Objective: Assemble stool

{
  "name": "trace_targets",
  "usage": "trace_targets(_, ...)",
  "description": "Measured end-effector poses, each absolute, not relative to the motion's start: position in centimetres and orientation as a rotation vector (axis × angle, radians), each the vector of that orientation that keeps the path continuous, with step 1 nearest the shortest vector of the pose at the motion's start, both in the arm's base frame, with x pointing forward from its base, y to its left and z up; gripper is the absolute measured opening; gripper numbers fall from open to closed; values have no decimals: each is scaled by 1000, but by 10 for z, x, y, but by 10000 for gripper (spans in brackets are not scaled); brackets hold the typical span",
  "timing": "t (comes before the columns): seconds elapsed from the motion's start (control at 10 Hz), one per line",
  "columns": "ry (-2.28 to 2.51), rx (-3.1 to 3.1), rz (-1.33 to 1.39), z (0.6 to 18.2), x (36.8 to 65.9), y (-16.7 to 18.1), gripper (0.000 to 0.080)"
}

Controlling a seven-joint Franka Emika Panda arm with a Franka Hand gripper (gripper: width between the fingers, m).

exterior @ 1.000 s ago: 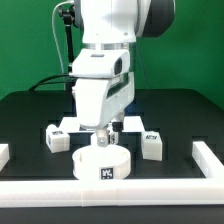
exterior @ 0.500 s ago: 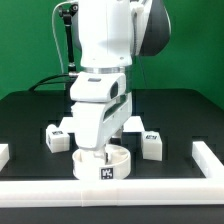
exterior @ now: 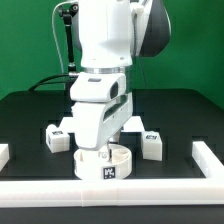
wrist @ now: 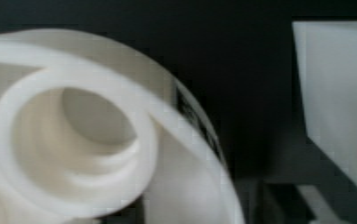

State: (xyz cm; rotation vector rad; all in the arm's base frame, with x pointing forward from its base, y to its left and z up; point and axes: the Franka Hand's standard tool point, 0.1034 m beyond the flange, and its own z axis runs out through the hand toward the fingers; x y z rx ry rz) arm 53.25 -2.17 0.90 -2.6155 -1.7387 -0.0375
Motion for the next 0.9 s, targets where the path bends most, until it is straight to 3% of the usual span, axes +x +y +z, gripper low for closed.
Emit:
trace_targets(0.1,-1739,-2615,-37,9,532,-22,184)
trace_targets(0.2,-1739,-2615,-37,9,532,-22,65)
trace_targets(0.4,-1738,-2615,-36,9,532,-22,29)
trace_targets(0.9,-1744,-2611,-33,9,532,-21,29)
